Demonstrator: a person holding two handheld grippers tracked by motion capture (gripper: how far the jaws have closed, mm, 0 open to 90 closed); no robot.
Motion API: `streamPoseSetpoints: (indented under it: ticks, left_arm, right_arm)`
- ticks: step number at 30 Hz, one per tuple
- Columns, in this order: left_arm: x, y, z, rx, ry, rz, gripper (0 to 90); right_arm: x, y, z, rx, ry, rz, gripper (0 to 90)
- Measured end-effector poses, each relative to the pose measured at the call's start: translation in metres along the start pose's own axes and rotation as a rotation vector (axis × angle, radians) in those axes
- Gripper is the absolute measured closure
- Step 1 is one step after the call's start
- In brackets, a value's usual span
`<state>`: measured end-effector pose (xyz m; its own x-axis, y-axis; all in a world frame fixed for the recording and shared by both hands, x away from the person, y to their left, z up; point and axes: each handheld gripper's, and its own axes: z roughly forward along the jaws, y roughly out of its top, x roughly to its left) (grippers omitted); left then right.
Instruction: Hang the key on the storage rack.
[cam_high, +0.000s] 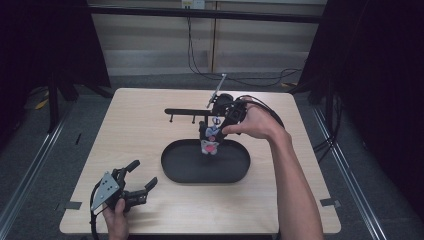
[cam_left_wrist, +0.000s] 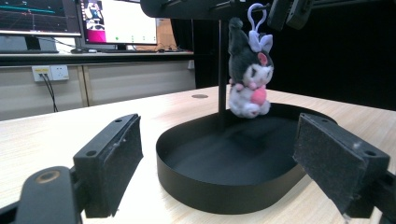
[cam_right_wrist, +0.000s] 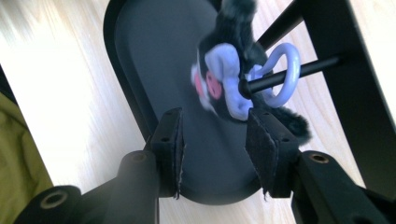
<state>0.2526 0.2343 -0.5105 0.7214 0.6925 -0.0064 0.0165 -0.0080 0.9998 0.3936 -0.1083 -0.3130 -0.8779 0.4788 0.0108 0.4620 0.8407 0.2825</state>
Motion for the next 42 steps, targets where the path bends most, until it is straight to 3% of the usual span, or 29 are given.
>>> streamPoseSetpoints:
  ticks: [19, 23, 27, 31, 35, 42]
  left_arm:
    - [0.000, 0.000, 0.000, -0.001, 0.000, -0.001, 15.3]
    - [0.000, 0.000, 0.000, 0.004, -0.001, 0.005, 15.3]
    - [0.000, 0.000, 0.000, 0.004, -0.001, 0.005, 15.3]
    - [0.000, 0.000, 0.000, -0.001, 0.000, -0.001, 15.3]
    - [0.000, 0.000, 0.000, 0.004, -0.001, 0.005, 15.2]
    - [0.000, 0.000, 0.000, 0.004, -0.001, 0.005, 15.2]
  right_arm:
    - [0.023, -0.037, 0.003, -0.158, -0.003, 0.048, 50.5]
    - [0.028, -0.044, 0.008, -0.173, 0.002, 0.050, 48.2]
    - [0.032, -0.052, 0.016, -0.231, 0.011, 0.052, 44.7]
    - [0.040, -0.058, 0.027, -0.234, -0.003, 0.045, 40.3]
    - [0.046, -0.065, 0.035, -0.286, -0.015, 0.057, 35.0]
    - [0.058, -0.080, 0.054, -0.350, 0.004, 0.069, 25.9]
